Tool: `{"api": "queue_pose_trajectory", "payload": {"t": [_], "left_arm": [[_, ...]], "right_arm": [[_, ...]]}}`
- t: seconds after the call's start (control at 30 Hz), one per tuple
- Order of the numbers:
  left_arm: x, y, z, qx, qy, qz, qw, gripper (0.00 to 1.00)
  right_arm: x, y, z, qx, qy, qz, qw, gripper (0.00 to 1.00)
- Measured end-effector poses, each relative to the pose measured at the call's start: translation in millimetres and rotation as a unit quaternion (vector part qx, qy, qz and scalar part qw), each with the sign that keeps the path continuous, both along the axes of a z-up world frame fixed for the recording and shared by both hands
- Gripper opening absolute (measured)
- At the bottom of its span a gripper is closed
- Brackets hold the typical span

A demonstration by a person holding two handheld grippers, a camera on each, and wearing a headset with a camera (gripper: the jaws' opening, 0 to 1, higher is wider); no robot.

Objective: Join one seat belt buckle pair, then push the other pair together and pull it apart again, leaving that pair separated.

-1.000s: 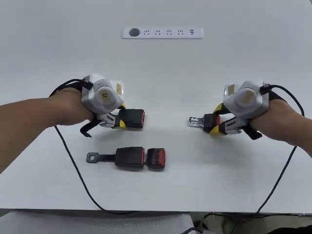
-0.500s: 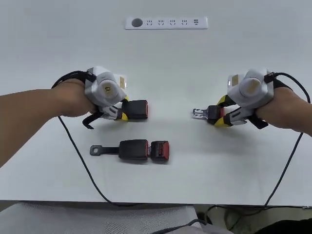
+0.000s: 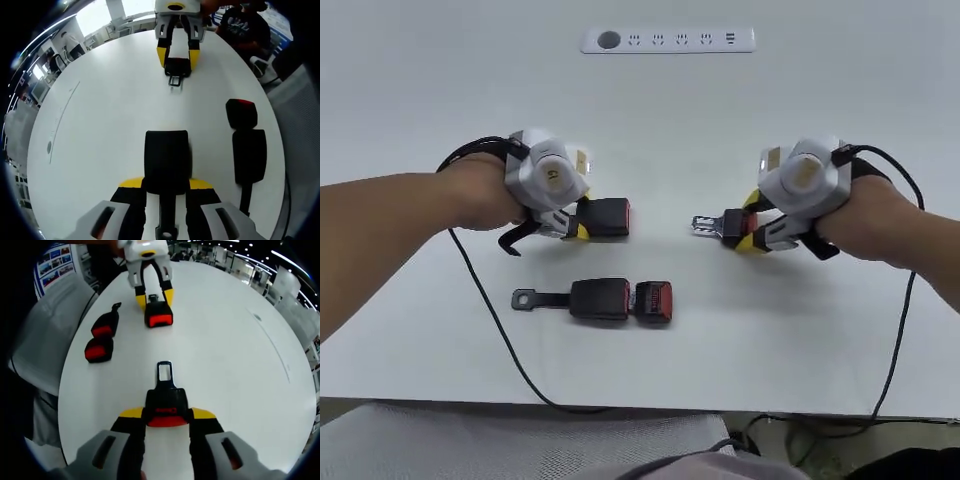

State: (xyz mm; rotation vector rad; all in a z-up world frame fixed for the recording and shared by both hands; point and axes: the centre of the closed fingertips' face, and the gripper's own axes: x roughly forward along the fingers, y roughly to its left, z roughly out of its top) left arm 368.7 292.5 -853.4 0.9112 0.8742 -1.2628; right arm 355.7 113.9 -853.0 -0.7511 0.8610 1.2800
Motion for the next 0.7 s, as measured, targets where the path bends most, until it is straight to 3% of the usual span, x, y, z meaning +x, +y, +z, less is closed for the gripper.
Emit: {"api": "queue_pose_trajectory", "payload": {"t": [0.4, 0.7], "left_arm": [[0.0, 0.1, -0.5, 0.000, 0.002, 0.002, 1.0000, 0.30], [-0.8, 0.2, -1.0, 0.002, 0.004, -0.005, 1.0000, 0.30]], "right_arm": [[5.9, 53.5, -0.2, 0.013, -0.010, 0.009, 0.9998, 0.34], [9.7, 76.7, -0.4, 0.011, -0.009, 0.017, 0.9998, 0.34]]}}
